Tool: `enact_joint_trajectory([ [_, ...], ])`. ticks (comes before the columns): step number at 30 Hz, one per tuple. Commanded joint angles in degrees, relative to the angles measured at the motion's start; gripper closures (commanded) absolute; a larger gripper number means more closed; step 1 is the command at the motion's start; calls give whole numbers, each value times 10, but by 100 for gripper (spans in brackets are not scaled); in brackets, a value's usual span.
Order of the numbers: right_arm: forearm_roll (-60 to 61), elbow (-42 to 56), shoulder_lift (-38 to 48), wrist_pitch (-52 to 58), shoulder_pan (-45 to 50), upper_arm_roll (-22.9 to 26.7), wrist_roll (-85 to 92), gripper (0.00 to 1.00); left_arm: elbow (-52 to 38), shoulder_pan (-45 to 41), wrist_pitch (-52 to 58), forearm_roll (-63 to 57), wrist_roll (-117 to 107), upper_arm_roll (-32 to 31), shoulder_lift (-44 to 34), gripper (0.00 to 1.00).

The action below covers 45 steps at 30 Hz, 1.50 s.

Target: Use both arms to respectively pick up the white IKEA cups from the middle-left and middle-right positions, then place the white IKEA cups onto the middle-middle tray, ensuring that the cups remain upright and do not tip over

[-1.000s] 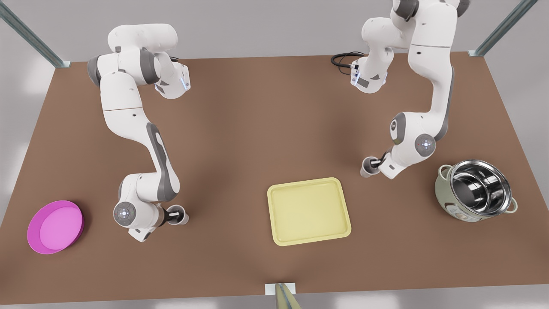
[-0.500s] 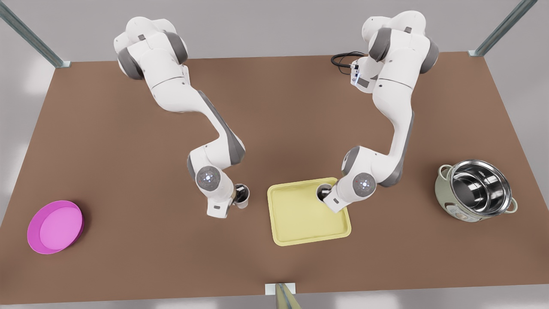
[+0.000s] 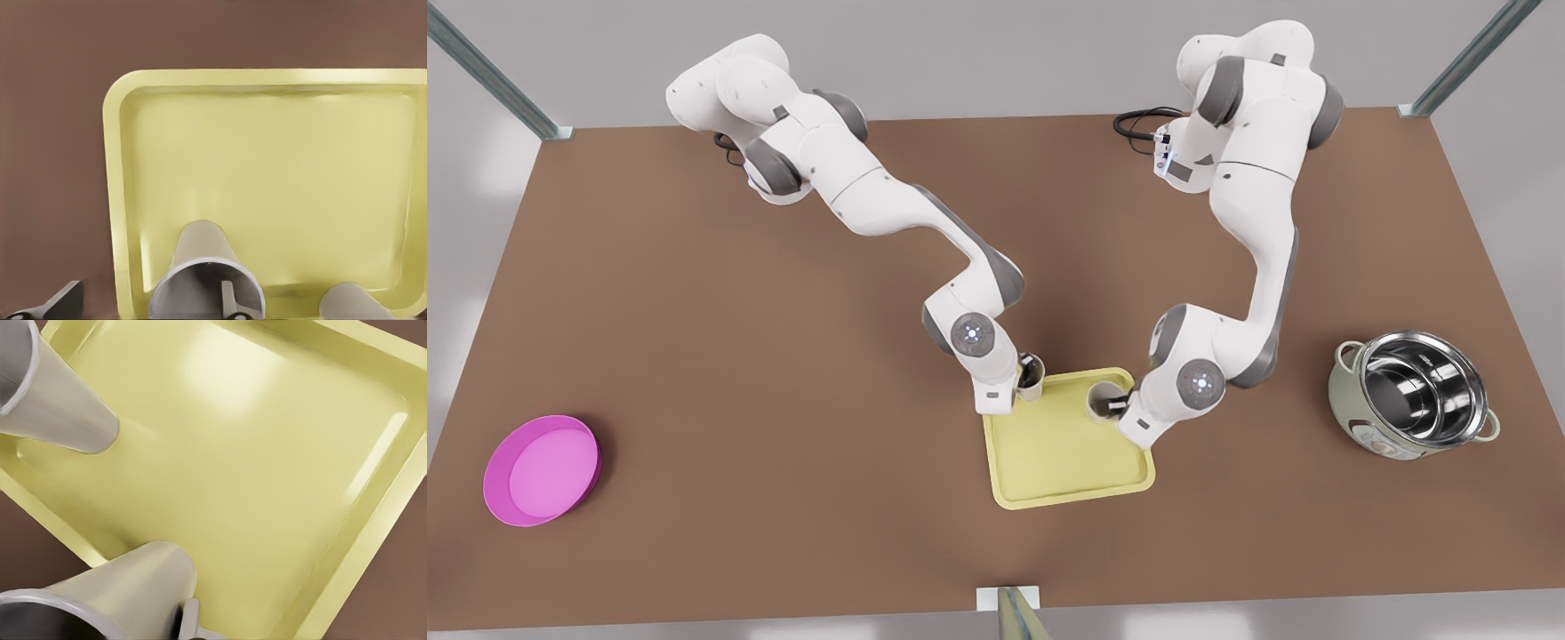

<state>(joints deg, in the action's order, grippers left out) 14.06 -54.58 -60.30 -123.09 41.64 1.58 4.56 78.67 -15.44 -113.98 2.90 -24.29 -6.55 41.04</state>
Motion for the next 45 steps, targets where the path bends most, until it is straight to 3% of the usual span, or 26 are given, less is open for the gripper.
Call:
enact_joint_trajectory([
  [1, 0, 1, 0, -9, -1, 0, -60, 78, -1, 5, 67, -4, -53, 0, -23, 0],
  [5, 10, 1, 1, -10, -4, 1, -56, 78, -18, 81, 284, -7, 31, 0, -169, 0],
  [13, 24, 1, 1, -7, -19, 0, -49, 73, -32, 83, 305, -34, 32, 0, -160, 0],
  [14, 25, 1, 1, -5, -19, 0, -51, 61, -28, 83, 306, -34, 56, 0, -160, 0],
  [15, 26, 1, 1, -2, -20, 0, -51, 0, -24, 94, 306, -33, 72, 0, -160, 0],
  [24, 36, -2, 13, 5, -23, 0, -51, 0, -24, 93, 304, -34, 72, 0, -156, 0],
  [28, 41, -33, 89, 73, -42, 0, -49, 0, -23, 94, 301, -34, 72, 0, -154, 0],
  [30, 32, -44, 139, 188, -56, 7, -55, 0, -23, 94, 302, -34, 72, 0, -154, 0],
  [32, -72, -45, 169, 359, -91, 45, -61, 0, -16, 94, 302, -35, 72, 0, -154, 0],
  [33, -133, -45, 177, 408, -93, 90, -61, 0, -15, 94, 302, -35, 72, 0, -155, 0],
  [34, -135, -41, 184, 411, -93, 147, -53, 0, -15, 94, 302, -35, 72, 0, -155, 0],
  [35, -133, -43, 202, 422, -105, 156, -49, 0, -15, 94, 304, -40, 72, 0, -158, 0],
  [37, -159, -90, 294, 454, -153, 144, -64, 0, -15, 94, 334, -60, 71, -2, -208, 0],
  [38, -159, -141, 371, 451, -205, 91, -69, 0, -15, 95, 344, -65, 71, -2, -234, 0],
  [45, -193, -266, 520, 442, -269, 54, -57, 0, -15, 94, 351, -70, 71, -2, -243, 0],
])
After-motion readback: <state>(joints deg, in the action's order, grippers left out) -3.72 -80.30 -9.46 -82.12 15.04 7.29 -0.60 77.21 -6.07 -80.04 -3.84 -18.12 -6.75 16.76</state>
